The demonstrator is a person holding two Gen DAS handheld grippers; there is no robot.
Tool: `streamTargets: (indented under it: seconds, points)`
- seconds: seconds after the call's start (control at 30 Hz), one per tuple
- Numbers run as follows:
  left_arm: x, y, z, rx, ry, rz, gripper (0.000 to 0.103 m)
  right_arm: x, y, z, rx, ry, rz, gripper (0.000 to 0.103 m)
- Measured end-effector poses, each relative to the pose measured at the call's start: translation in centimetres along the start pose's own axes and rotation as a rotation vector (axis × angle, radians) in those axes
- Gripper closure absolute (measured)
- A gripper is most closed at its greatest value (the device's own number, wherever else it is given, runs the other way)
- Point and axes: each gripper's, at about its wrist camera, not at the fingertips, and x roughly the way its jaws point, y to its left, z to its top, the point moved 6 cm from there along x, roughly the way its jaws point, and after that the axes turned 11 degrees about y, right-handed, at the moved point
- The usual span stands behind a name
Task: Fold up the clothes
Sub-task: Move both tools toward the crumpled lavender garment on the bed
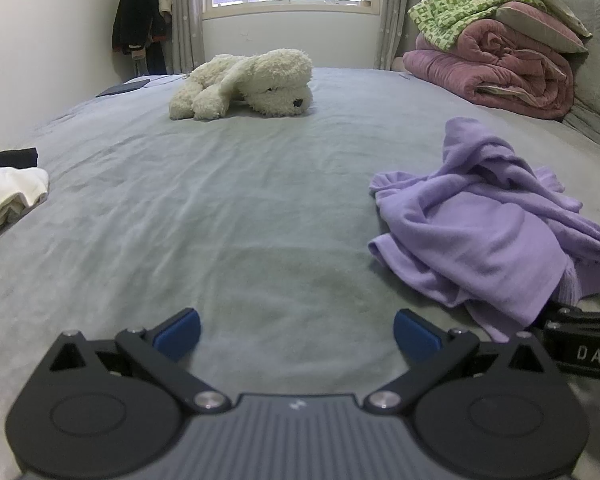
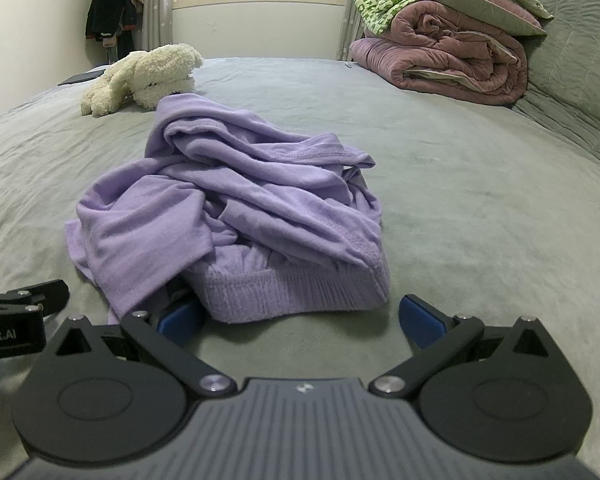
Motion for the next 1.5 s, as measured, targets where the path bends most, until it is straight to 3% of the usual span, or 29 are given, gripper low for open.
streamTargets:
  seconds: [0.47, 0.67, 0.77, 0.93, 1.1, 1.17, 1.23, 1.33, 1.5]
  points:
    - [-0.2, -0.2, 0.0, 0.009, 0.008, 0.035, 0.000, 0.2, -0.1, 0.1, -0.002, 0.007, 0.001, 0.000]
    - [-0.8, 0.0, 0.3, -0.009, 0.061, 0.015, 0.000, -0.2, -1.3, 1.0, -0.135, 0.125, 0.065, 0.000]
    - [-1.6, -0.4, 0.4, 0.036, 0.070, -0.001, 0.000, -0.9, -3.7, 1.6, -0.147, 0.130, 0.057, 0.000]
    - [-3.2, -2.2, 0.4, 0.126, 0.036, -0.053, 0.000, -1.6, -9.6, 2.5, 0.013, 0.129, 0.020, 0.000]
    - [-4.4, -5.8, -0.7, 0.254, 0.019, -0.114, 0.000, -1.7, -10.0, 3.8, 0.059, 0.116, 0.076, 0.000]
    - [-4.7, -6.3, -0.6, 0.238, 0.036, -0.140, 0.001, -2.0, -8.9, 3.8, 0.001, 0.110, 0.102, 0.005]
    - [-5.3, -7.0, 0.0, 0.240, 0.030, -0.176, 0.001, -2.0, -8.1, 4.2, -0.044, 0.107, 0.119, 0.022]
    - [-6.4, -8.7, 0.8, 0.316, -0.024, -0.198, 0.001, -1.4, -8.8, 4.7, -0.006, 0.128, 0.162, 0.043]
    - [-5.4, -10.4, 1.4, 0.396, -0.051, -0.177, 0.001, -0.8, -8.5, 4.6, -0.015, 0.170, 0.259, 0.049]
